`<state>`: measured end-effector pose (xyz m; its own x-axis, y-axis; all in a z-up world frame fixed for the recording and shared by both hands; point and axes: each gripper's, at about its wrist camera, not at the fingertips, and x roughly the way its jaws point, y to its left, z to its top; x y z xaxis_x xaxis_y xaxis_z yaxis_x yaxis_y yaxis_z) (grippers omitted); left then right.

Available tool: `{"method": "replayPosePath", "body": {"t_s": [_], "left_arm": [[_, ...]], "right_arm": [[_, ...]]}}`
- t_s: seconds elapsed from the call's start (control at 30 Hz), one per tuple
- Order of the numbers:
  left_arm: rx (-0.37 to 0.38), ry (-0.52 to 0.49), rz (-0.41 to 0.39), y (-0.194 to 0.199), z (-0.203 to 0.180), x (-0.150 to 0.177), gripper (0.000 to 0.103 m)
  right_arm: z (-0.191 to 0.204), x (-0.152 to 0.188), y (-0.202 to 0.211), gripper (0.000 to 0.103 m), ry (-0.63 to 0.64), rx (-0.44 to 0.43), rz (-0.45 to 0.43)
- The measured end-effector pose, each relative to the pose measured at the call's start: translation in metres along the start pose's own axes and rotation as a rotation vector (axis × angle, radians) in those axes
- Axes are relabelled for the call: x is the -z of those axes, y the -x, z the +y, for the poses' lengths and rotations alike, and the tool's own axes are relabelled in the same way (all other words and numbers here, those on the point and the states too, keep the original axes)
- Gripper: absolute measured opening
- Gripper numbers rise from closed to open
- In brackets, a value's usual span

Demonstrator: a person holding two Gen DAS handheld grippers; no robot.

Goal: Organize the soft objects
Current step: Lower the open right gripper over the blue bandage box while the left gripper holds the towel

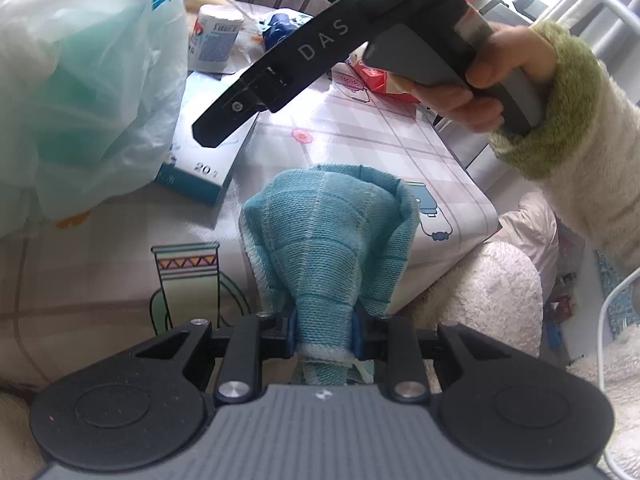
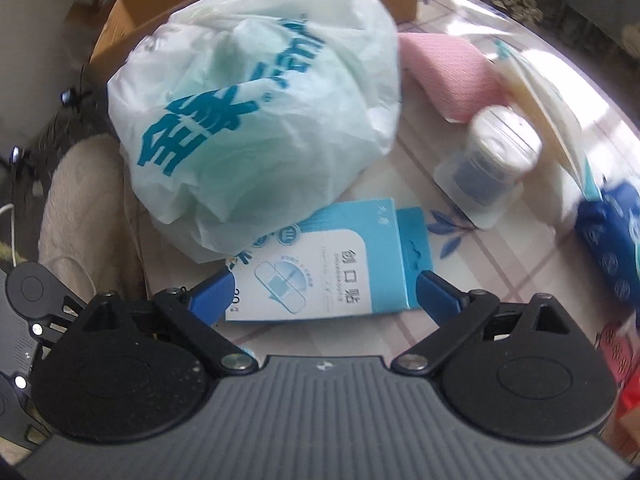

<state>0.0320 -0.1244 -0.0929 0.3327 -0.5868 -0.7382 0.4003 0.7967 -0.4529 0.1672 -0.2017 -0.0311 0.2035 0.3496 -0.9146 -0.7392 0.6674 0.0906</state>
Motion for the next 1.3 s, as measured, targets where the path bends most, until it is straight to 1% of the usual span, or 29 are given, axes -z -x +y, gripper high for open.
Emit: {"method": "replayPosePath", "body": {"t_s": [0.1,0.17,0.2,0.37,0.63,0.8,0.83,0.9,1.13,1.3], "left_arm": [[0.011,0.016,-0.001,-0.001,0.004,0.001,0.026],[0.019,0.025,-0.002,-0.001,0.008,0.002,0.026],[0.021,0.028,-0.003,-0.001,0.008,0.002,0.026],[0.032,0.033,-0.004,0.001,0.012,0.004,0.026],[0.036,0.037,-0.003,0.0,0.012,0.005,0.026],[0.038,0.042,-0.004,0.002,0.014,0.005,0.026],[0.038,0.042,-0.004,0.003,0.015,0.005,0.026],[0.037,0.042,-0.004,0.003,0.015,0.005,0.026],[0.029,0.04,-0.002,0.002,0.014,0.004,0.026],[0.018,0.038,0.003,0.002,0.011,0.002,0.026]], "right_arm": [[0.009,-0.01,-0.01,0.102,0.068,0.013,0.046],[0.012,-0.014,-0.019,0.102,0.09,0.025,0.085],[0.012,-0.016,-0.022,0.102,0.101,0.034,0.09],[0.011,-0.028,-0.025,0.102,0.108,0.023,0.124],[0.03,-0.039,-0.031,0.102,0.208,0.031,0.188],[0.042,-0.042,-0.035,0.102,0.257,0.055,0.195],[0.041,-0.036,-0.037,0.102,0.261,0.057,0.193],[0.042,-0.036,-0.036,0.102,0.267,0.058,0.191],[0.022,-0.025,-0.026,0.102,0.211,0.085,0.177],[0.008,-0.004,-0.015,0.102,0.177,0.094,0.17]]}}
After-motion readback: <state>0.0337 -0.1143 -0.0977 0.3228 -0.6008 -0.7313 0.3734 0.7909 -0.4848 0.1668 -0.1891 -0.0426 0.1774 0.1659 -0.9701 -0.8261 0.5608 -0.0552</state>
